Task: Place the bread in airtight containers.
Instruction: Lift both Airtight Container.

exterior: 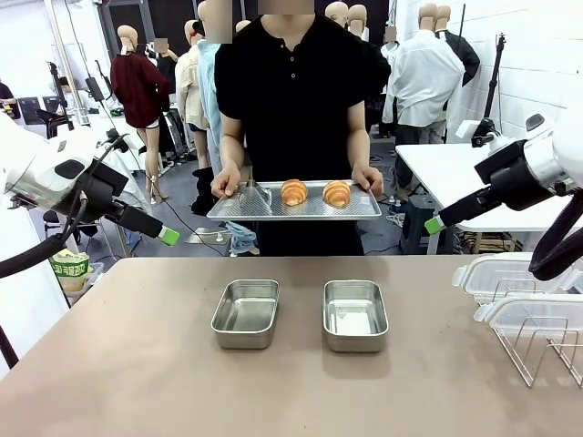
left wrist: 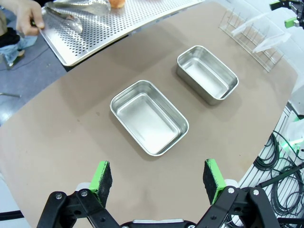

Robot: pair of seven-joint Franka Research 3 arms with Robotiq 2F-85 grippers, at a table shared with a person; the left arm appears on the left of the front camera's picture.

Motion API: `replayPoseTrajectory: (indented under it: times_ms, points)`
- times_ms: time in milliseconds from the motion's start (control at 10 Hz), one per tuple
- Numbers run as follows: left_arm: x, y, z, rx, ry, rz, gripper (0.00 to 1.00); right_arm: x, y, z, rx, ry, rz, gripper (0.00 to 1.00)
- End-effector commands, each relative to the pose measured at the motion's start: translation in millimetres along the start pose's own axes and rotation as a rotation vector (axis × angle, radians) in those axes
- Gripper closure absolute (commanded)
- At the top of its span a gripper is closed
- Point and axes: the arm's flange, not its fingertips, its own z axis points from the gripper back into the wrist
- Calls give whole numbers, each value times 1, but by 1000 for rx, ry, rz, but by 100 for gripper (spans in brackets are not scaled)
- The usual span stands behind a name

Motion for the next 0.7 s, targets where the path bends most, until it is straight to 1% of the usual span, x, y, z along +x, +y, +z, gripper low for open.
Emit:
replayPoseTrajectory:
  times_ms: [0, 600]
  points:
    - [-1, 2, -1, -12, 0, 3, 0, -1, -1, -2, 20, -2, -2, 0]
    - [-1, 2, -1, -12, 0, 3, 0, -1, -1, -2, 20, -2, -2, 0]
